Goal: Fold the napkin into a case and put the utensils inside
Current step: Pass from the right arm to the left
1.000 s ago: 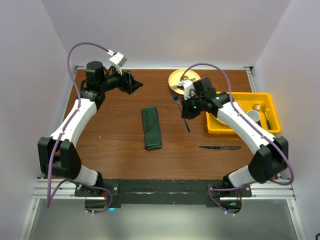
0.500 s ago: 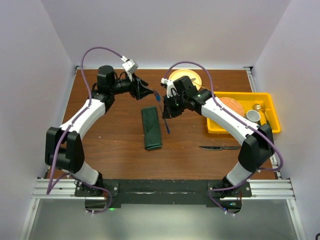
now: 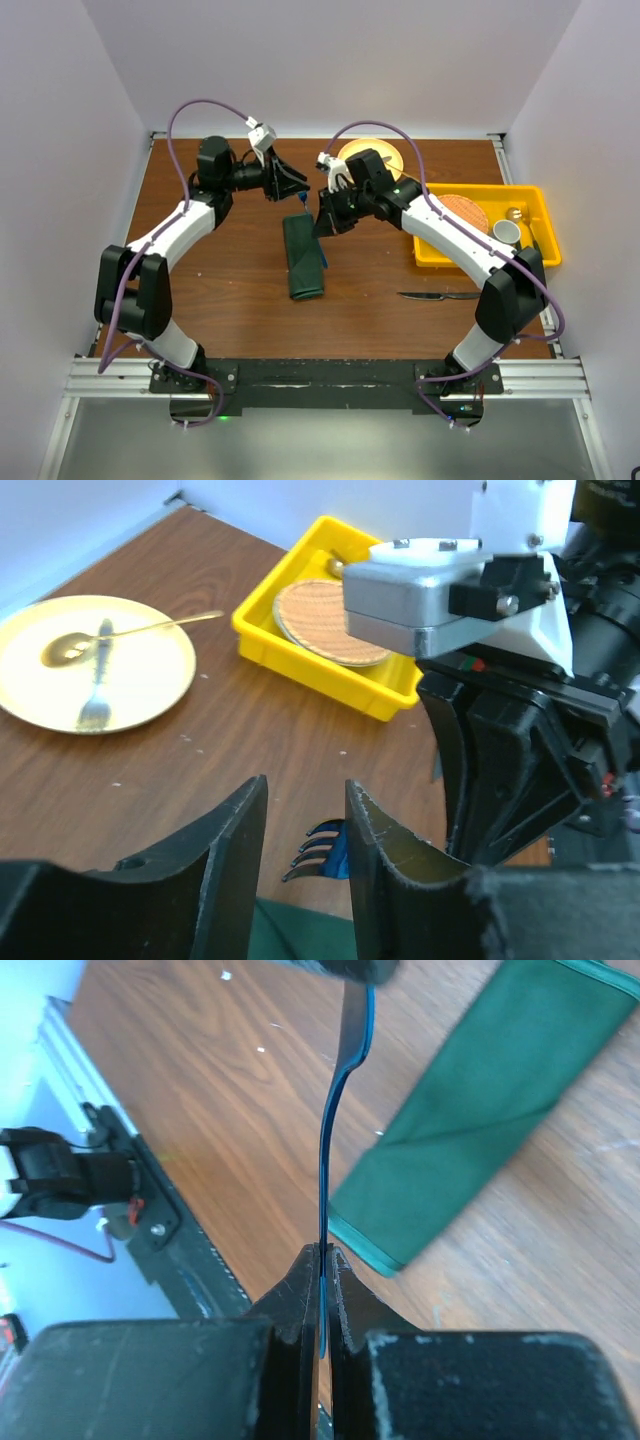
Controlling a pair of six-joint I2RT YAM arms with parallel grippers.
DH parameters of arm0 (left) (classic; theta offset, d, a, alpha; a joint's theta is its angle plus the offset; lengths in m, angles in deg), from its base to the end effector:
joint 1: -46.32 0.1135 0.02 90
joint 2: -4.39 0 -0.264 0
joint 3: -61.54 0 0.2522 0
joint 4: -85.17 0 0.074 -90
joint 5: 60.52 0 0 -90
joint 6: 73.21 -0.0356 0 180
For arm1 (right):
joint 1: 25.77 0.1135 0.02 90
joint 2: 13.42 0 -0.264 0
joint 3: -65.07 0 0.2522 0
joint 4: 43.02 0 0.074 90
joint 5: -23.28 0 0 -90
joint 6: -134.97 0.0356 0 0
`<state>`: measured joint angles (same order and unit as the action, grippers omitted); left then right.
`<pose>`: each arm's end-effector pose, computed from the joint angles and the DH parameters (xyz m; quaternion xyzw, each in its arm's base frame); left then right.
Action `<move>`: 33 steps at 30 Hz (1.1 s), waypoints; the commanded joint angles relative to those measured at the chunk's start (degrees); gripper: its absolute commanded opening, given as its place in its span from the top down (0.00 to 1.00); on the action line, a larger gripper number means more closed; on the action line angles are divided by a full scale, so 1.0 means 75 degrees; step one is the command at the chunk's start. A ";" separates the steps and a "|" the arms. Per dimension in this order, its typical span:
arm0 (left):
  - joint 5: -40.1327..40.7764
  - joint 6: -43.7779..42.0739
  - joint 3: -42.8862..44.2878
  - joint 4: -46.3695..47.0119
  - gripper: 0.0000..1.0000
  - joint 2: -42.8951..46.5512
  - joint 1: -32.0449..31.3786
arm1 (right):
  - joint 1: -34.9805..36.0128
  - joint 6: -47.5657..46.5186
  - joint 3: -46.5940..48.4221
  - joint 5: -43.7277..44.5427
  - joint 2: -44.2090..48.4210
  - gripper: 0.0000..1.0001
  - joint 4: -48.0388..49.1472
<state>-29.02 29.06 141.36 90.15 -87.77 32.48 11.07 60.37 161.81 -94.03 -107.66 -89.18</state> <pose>0.3502 -0.1175 0.3116 0.3316 0.6508 -0.4876 0.4783 0.2846 0.2337 0.3149 -0.2574 0.8605 0.3632 0.2477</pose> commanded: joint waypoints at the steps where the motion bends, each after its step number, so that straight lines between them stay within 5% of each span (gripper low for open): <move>1: -0.0602 0.1689 -0.0510 0.2068 0.61 0.0124 0.0240 | -0.0037 0.0442 -0.0083 -0.0717 0.0143 1.00 0.0687; 9: -0.0298 0.4185 -0.1273 0.4729 0.57 0.0124 0.0978 | -0.0564 0.1367 -0.0352 -0.1771 0.0143 1.00 0.1471; 21: -0.0309 0.4340 -0.1285 0.4884 0.50 0.0077 0.0886 | -0.0658 0.1849 -0.0751 -0.2686 0.0213 1.00 0.2164; 33: -0.0450 0.4715 -0.1191 0.5318 0.61 -0.0216 0.0686 | -0.0635 0.1990 -0.0892 -0.2991 0.0272 1.00 0.2363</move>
<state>-32.04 63.35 130.74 126.71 -88.47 38.03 6.06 74.05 155.30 -113.29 -107.66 -74.54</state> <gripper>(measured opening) 0.398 0.025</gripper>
